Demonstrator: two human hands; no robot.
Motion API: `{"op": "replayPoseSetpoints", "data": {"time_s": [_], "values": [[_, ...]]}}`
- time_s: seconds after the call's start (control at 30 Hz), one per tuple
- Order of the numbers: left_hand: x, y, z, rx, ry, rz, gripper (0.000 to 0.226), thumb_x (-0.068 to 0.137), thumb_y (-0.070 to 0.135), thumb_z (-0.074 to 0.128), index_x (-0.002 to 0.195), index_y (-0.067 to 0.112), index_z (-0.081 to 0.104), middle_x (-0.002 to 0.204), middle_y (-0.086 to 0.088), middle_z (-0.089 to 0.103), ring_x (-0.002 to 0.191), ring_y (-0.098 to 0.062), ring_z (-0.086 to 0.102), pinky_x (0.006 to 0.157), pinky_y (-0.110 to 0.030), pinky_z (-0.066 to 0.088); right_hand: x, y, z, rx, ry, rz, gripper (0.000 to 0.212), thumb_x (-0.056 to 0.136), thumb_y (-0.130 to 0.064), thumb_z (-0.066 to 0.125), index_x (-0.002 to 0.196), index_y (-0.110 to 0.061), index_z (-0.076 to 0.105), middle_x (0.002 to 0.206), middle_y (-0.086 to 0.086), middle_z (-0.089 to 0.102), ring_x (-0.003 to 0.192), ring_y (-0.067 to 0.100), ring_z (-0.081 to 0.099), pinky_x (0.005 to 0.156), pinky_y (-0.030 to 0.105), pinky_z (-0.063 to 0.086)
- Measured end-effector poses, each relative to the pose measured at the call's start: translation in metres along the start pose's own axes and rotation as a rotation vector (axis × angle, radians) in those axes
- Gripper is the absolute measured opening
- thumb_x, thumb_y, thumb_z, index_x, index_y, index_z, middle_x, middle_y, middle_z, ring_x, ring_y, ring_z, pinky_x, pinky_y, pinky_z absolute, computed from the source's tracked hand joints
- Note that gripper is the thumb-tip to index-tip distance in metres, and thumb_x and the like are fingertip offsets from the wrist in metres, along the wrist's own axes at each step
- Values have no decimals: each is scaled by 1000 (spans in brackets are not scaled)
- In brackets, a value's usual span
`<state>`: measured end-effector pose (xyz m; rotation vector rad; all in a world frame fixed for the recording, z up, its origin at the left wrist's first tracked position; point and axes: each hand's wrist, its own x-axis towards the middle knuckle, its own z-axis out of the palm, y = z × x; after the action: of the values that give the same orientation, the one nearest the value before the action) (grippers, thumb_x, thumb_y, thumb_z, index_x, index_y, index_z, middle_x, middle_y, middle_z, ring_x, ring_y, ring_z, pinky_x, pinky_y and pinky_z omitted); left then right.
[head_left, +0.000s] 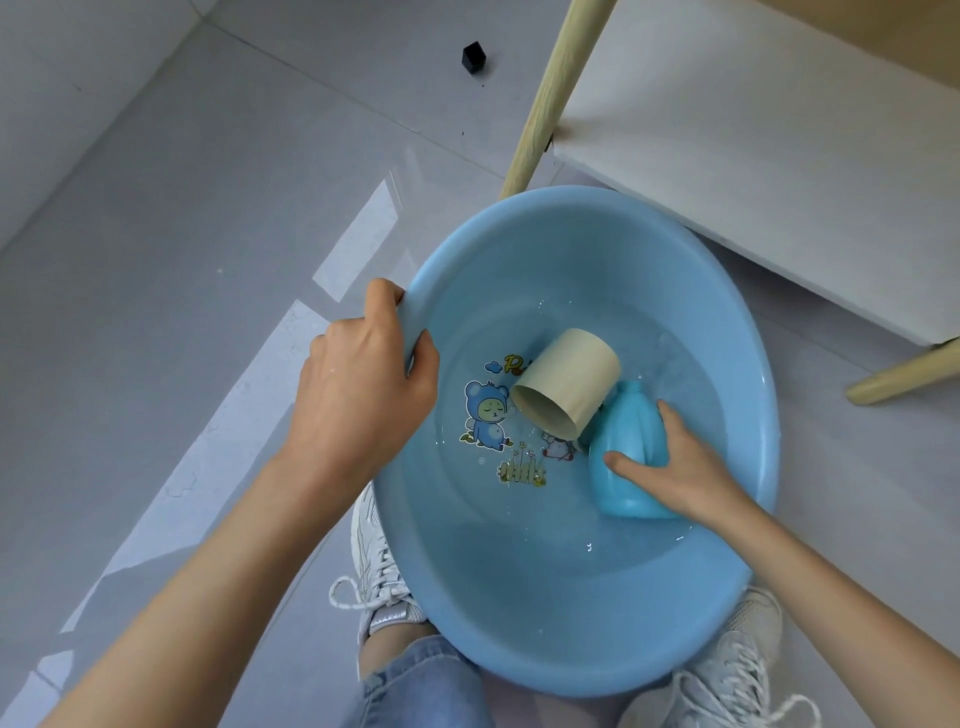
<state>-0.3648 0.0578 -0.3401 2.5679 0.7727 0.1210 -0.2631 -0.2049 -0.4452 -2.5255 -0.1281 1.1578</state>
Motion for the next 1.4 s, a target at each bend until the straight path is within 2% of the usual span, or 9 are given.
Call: {"op": "replayPoseSetpoints", "data": {"time_s": [0.17, 0.33, 0.57, 0.77, 0.9, 1.07, 1.2, 1.4], "values": [[2, 1, 1, -1, 1, -1, 20, 90, 24, 46, 104, 9, 43, 54, -6, 44, 54, -33, 40, 58, -39, 37, -1, 1, 0, 17, -4, 6, 99, 79, -47, 72, 153, -18, 12, 155, 4, 30, 139, 25, 33, 110, 34, 30], [3, -1, 1, 6, -1, -6, 20, 91, 23, 47, 104, 9, 44, 55, -6, 46, 55, -33, 40, 59, -38, 35, -4, -2, -9, 64, 51, 28, 93, 78, -45, 73, 151, -21, 20, 144, 5, 46, 127, 27, 47, 102, 35, 40], [2, 2, 0, -30, 4, 3, 19, 91, 22, 47, 104, 9, 44, 56, -7, 46, 56, -33, 41, 60, -40, 39, -5, 3, -10, -28, 28, 58, 89, 80, -47, 71, 149, -18, 22, 141, 8, 47, 124, 29, 49, 96, 36, 41], [3, 4, -1, -44, -6, -17, 20, 90, 23, 47, 106, 10, 44, 58, -8, 46, 61, -39, 45, 59, -41, 40, 2, 0, -4, -106, 12, 56, 100, 79, -53, 69, 152, -16, 12, 152, 10, 34, 135, 29, 39, 103, 36, 35], [3, 3, -1, -47, -4, -12, 20, 90, 23, 47, 106, 10, 44, 58, -7, 45, 61, -39, 45, 59, -40, 40, 5, 0, -2, -121, 17, 68, 100, 79, -55, 67, 152, -15, 12, 150, 11, 35, 134, 30, 39, 102, 36, 36], [2, 2, 0, -41, 1, -3, 21, 90, 23, 47, 105, 9, 44, 58, -8, 46, 60, -40, 45, 57, -40, 39, 7, 3, 0, -106, 43, 72, 92, 76, -57, 69, 146, -17, 24, 139, 11, 49, 123, 32, 49, 94, 38, 43], [1, 3, 0, -43, 4, 6, 20, 90, 22, 47, 105, 9, 44, 57, -8, 46, 59, -40, 45, 55, -40, 40, 9, 4, 1, -104, 45, 88, 94, 76, -58, 69, 146, -14, 25, 139, 10, 49, 125, 31, 49, 95, 37, 43], [1, 8, -2, -41, 0, 23, 20, 90, 20, 48, 106, 7, 46, 56, -8, 44, 58, -38, 44, 54, -40, 40, 14, 6, 1, -71, 45, 98, 83, 70, -62, 71, 133, -16, 40, 127, 6, 59, 115, 30, 56, 92, 40, 47]]}}
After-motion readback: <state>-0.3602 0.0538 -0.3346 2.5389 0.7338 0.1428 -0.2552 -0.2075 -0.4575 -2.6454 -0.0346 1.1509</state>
